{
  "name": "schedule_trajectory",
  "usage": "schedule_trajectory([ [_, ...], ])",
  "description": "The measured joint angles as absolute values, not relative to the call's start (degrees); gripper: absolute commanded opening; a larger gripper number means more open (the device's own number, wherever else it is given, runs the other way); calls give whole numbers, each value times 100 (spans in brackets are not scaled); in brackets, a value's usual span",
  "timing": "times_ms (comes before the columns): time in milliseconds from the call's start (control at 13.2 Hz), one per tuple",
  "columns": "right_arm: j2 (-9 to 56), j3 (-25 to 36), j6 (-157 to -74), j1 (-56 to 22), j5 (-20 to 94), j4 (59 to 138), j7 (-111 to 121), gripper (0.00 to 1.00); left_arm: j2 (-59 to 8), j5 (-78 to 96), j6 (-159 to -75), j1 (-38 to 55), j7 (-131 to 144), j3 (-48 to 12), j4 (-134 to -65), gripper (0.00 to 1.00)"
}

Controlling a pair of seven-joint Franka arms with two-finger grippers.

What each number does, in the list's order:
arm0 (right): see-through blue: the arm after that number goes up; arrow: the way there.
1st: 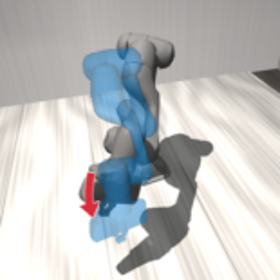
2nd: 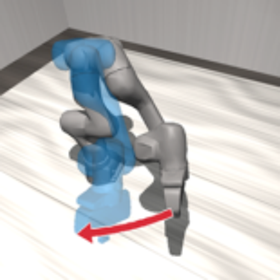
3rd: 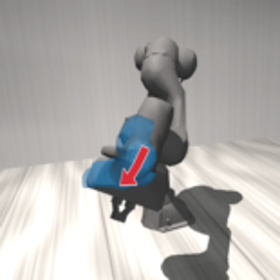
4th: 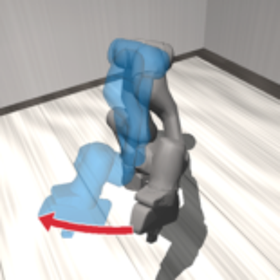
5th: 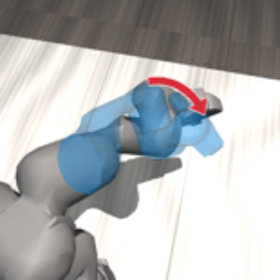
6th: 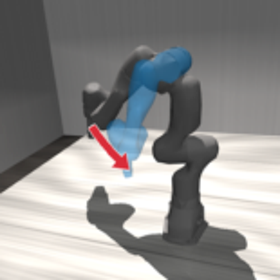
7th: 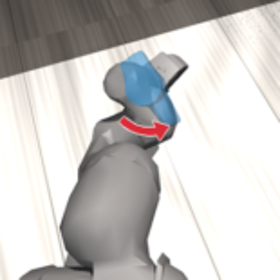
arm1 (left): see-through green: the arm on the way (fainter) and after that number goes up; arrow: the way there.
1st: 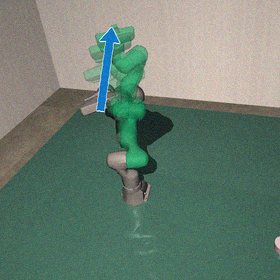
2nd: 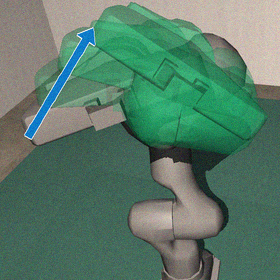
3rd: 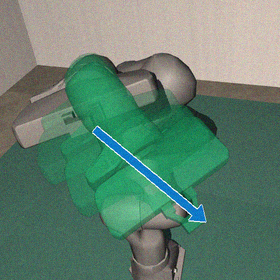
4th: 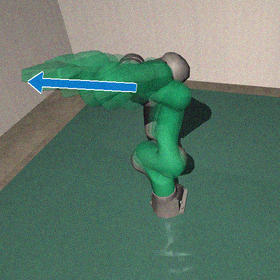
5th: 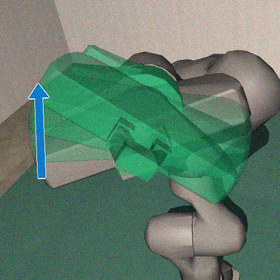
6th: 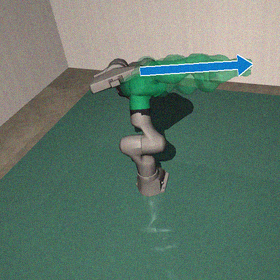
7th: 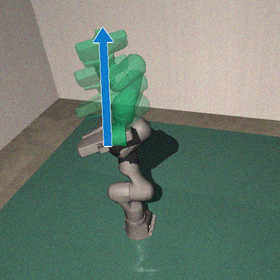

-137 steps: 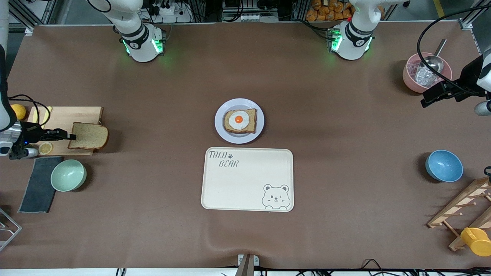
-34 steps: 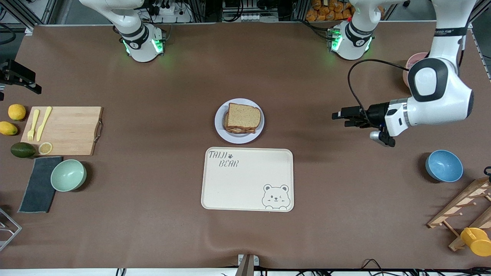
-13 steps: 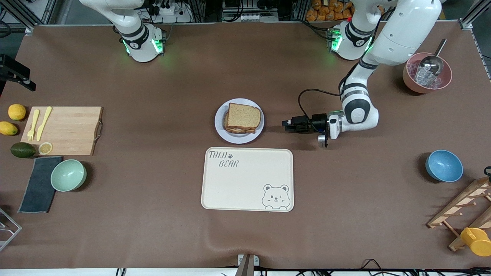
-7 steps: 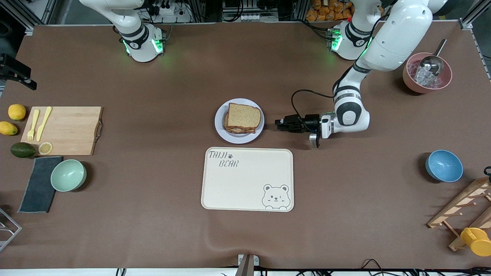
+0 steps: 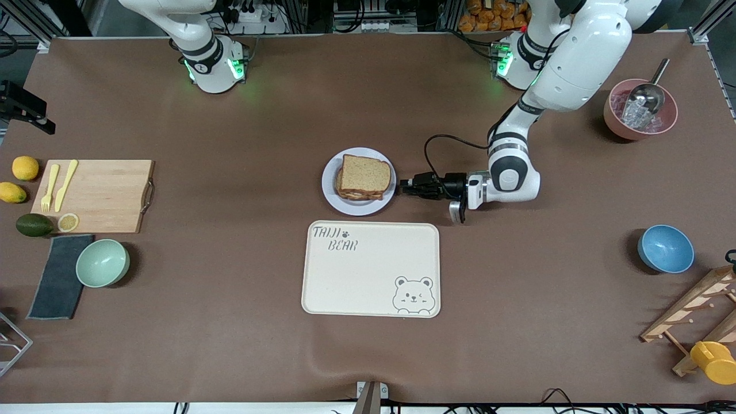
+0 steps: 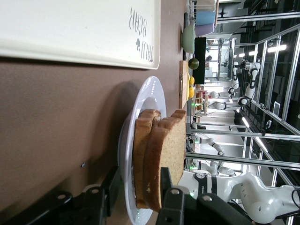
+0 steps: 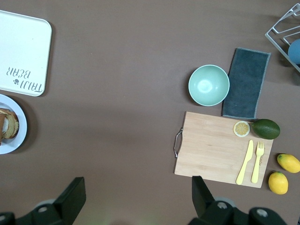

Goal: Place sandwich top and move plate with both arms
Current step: 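Move the left gripper to the white plate rim and grasp it, then drag the plate with the left gripper onto the bear tray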

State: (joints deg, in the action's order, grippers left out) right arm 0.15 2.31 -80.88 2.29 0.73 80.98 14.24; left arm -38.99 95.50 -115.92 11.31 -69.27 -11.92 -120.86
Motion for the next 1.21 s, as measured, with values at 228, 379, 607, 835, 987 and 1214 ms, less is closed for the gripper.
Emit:
schedule_trajectory([
  [228,15,231,-8088,229,73,8098,1424,100,-3937,9550,-11726,1186,-6927,-1191,-12030,39],
  [379,15,231,-8088,229,73,8098,1424,100,-3946,9550,-11805,1231,-6938,-1191,-12013,36],
  [607,15,232,-8088,229,73,8098,1423,100,-3954,9551,-11996,1339,-6955,-1191,-11994,35],
  [835,15,236,-8089,229,72,8098,1423,100,-3974,9551,-12054,1396,-6956,-1191,-11980,34],
  [987,15,239,-8089,230,71,8098,1423,100,-3981,9553,-12054,1396,-6956,-1191,-11969,31],
  [1214,15,241,-8089,230,71,8098,1421,100,-3991,9638,-12054,1433,-6958,-1192,-11961,30],
])
